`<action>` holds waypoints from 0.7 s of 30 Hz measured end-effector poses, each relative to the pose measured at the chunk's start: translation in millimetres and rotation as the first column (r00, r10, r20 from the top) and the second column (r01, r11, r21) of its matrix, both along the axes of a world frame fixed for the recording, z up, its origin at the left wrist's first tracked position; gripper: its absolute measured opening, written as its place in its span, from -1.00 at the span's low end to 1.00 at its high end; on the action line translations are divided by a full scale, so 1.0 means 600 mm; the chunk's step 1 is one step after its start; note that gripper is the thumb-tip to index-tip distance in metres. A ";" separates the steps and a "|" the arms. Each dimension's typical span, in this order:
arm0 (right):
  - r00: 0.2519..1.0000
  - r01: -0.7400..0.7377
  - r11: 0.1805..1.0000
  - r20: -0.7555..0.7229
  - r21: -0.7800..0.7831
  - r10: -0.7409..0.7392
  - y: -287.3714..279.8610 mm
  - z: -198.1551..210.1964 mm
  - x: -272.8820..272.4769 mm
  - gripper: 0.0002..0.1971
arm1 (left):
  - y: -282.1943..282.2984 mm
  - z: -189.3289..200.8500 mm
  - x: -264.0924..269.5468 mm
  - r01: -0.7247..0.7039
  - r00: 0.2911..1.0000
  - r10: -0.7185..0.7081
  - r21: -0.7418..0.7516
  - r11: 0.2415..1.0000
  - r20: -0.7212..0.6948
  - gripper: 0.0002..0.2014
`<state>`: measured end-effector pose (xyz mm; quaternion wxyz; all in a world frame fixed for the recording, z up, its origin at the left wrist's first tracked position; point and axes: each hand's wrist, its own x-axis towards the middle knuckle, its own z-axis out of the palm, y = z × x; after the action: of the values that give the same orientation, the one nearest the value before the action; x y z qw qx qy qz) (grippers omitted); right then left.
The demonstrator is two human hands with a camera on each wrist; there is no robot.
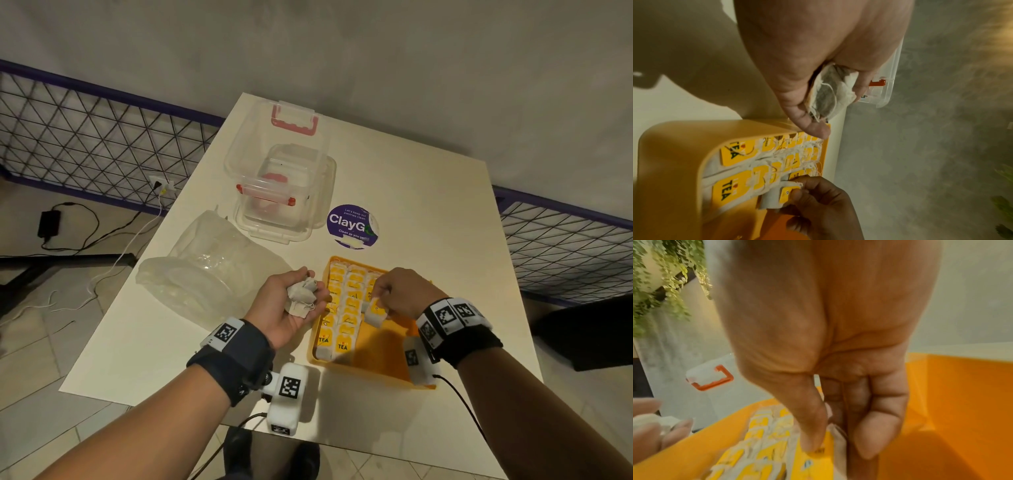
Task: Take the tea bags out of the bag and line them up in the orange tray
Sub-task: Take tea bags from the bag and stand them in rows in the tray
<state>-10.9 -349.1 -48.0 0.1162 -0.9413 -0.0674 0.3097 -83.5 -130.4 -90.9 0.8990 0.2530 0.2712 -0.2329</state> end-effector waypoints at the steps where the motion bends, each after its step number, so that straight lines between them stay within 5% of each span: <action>1: 1.000 0.018 1.000 0.025 0.003 -0.018 0.002 -0.001 -0.001 -0.82 | 0.001 0.000 0.000 0.000 1.000 0.000 0.002 1.000 0.002 -0.89; 14: 0.973 0.198 0.972 0.091 0.128 -0.210 0.008 -0.016 -0.007 -0.93 | 0.000 -0.006 0.000 0.010 1.000 -0.011 0.008 1.000 0.010 -0.87; 21: 0.969 0.144 0.989 0.198 0.021 -0.145 0.014 0.005 -0.010 -0.87 | 0.001 0.000 -0.002 0.000 1.000 0.000 -0.024 1.000 0.001 -0.80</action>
<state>-16.8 -340.6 -44.8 0.1341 -0.9696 -0.0107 0.2043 -84.7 -130.0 -91.2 0.9022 0.2422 0.2680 -0.2358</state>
